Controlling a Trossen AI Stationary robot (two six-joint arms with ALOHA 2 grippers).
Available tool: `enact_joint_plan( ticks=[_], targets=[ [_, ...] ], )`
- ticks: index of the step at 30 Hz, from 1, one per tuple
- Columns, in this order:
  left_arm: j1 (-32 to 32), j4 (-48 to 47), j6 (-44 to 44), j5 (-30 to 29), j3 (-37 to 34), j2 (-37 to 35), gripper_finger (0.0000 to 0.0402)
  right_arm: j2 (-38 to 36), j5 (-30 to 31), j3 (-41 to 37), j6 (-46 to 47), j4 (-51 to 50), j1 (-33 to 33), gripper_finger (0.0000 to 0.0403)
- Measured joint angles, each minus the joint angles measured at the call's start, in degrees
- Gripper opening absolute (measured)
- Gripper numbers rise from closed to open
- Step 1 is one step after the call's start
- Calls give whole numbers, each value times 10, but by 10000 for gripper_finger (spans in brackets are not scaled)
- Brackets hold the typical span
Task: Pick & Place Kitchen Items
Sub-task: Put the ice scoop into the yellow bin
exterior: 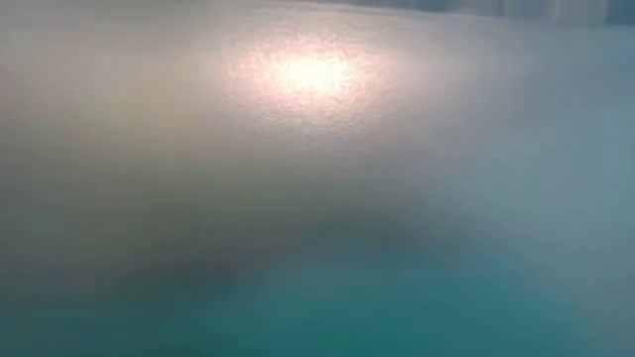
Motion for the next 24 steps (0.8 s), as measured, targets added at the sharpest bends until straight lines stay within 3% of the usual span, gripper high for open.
enact_joint_plan(
  ticks=[4,20,24],
  targets=[
    [56,-11,-17,45,0,0,69,-41,-15,-46,0,15,-34,181],
    [391,-19,-60,381,0,1,69,-66,-328,-80,-52,63,-305,181],
    [475,-63,-71,450,15,4,69,-66,-390,-80,-60,63,-365,181]
  ],
)
